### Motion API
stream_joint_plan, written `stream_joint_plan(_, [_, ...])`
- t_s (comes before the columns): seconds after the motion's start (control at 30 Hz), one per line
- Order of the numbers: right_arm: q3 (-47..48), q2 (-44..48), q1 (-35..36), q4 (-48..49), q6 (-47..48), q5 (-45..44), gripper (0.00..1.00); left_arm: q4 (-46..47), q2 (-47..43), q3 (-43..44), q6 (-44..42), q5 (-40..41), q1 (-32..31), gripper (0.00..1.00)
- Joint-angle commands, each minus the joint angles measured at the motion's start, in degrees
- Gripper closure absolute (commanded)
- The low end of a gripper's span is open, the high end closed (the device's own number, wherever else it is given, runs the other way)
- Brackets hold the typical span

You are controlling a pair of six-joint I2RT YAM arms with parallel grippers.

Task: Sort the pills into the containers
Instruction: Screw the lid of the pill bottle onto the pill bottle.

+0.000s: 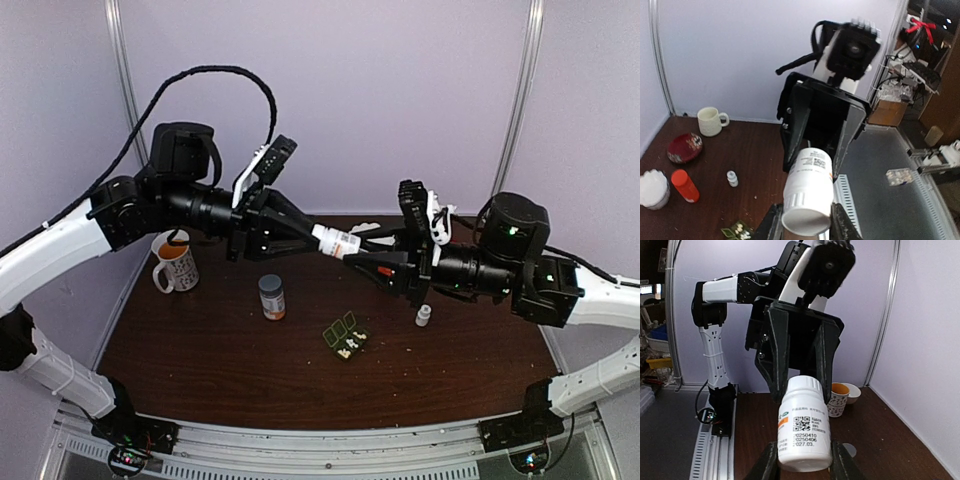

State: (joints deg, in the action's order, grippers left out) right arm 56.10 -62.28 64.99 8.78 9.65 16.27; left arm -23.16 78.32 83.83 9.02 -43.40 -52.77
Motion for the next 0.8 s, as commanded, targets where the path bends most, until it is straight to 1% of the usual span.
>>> stream_joint_plan(0.0, [-1.87, -0.24, -1.08, 14.99, -19.93, 11.45, 1.00, -3.74, 2.54, -1.76, -35.67, 1.46, -3.58, 1.00])
stream_joint_plan(0.07, [-4.17, -0.05, -1.39, 19.30, -23.99, 12.62, 1.00, -6.41, 1.93, -1.35, -49.41, 2.89, -4.39, 1.00])
stream_joint_plan(0.17, [-6.01, 0.24, -1.53, 21.92, -27.51, 12.84, 1.00, -7.94, 0.85, -1.49, -67.67, 6.79, -4.75, 1.00])
stream_joint_plan(0.2, [-6.36, 0.30, -1.61, 22.51, -28.43, 12.82, 1.00, -8.47, 0.50, -1.52, -76.13, 8.06, -4.78, 1.00])
stream_joint_plan(0.33, [-7.75, 0.32, -1.66, 24.54, -30.97, 13.21, 1.00, -8.58, 0.05, -1.49, -97.29, 15.71, -5.07, 1.00])
stream_joint_plan(0.4, [-8.17, 0.32, -1.74, 24.81, -31.59, 13.11, 1.00, -7.77, -0.76, -3.78, -109.43, 20.11, -5.77, 1.00])
stream_joint_plan(0.43, [-8.19, 0.27, -1.77, 24.80, -31.66, 13.12, 1.00, -4.99, -1.45, -5.57, -113.81, 22.80, -6.30, 1.00])
stream_joint_plan(0.5, [-8.47, 0.28, -1.97, 24.88, -31.78, 12.76, 1.00, 2.72, -2.73, -10.08, -119.18, 26.65, -7.00, 0.97])
stream_joint_plan(0.57, [-8.86, 0.40, -2.29, 25.02, -31.80, 12.10, 1.00, 8.49, -3.71, -13.73, -123.33, 28.27, -7.23, 0.94])
stream_joint_plan(0.6, [-9.15, 0.55, -2.43, 25.07, -31.73, 11.73, 1.00, 10.38, -4.05, -14.95, -124.60, 28.51, -7.25, 0.91])
stream_joint_plan(0.67, [-9.63, 0.88, -2.82, 25.48, -31.80, 11.23, 1.00, 13.28, -4.56, -16.60, -124.62, 28.43, -7.26, 0.79])
stream_joint_plan(0.7, [-9.76, 0.97, -3.04, 25.46, -31.68, 11.19, 1.00, 13.75, -4.88, -16.71, -122.64, 28.09, -7.21, 0.67])
stream_joint_plan(0.73, [-9.78, 1.06, -3.28, 25.25, -31.52, 11.21, 1.00, 13.37, -5.07, -16.04, -119.54, 27.74, -7.25, 0.51])
stream_joint_plan(0.77, [-9.70, 1.29, -3.48, 24.89, -31.16, 11.28, 1.00, 12.24, -5.23, -15.49, -116.13, 27.78, -7.26, 0.23])
